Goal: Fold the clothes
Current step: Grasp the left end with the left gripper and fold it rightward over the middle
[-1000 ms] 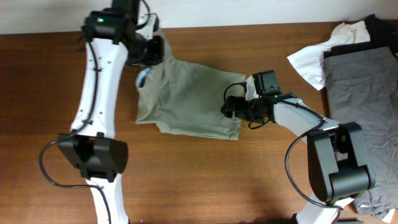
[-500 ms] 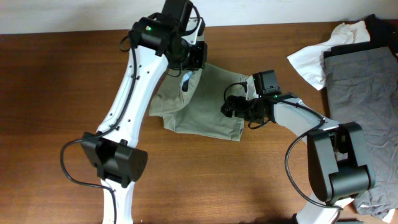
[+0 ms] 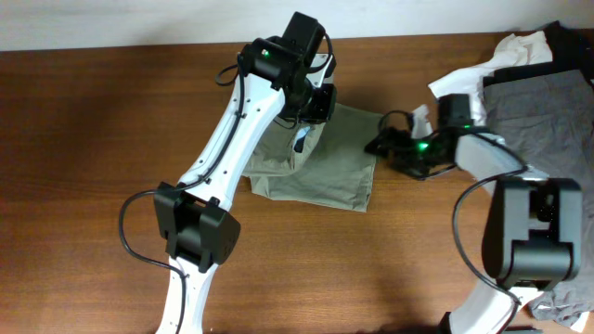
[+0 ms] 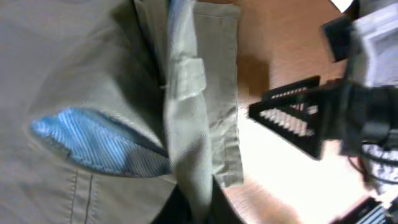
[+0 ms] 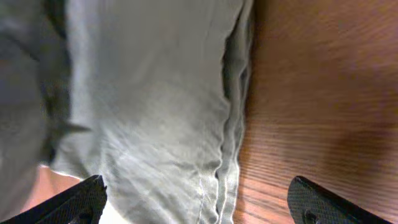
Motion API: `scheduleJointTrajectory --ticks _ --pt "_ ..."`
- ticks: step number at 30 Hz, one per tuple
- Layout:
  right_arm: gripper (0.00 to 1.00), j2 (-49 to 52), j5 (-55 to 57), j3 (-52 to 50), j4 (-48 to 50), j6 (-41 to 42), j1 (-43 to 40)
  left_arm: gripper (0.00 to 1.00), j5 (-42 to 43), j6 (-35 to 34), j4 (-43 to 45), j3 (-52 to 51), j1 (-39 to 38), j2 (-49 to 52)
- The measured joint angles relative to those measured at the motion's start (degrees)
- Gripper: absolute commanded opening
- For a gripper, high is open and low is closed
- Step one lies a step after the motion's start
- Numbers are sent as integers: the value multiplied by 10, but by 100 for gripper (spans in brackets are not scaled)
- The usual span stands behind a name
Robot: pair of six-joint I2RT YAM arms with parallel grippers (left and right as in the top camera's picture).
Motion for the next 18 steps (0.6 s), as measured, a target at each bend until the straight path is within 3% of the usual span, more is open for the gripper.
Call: scheduleJointTrajectory --ticks 10,15,16,18 --pt "90 10 -28 2 2 -19 -27 13 18 -1 0 0 -62 9" --pt "86 9 -49 12 -26 -19 -37 18 -17 -1 -7 0 -44 16" --pt "86 3 -52 19 -46 -19 -32 36 -28 -1 -22 0 -29 16" --pt "87 -10 -50 23 -61 -18 -21 54 -46 2 -41 0 25 17"
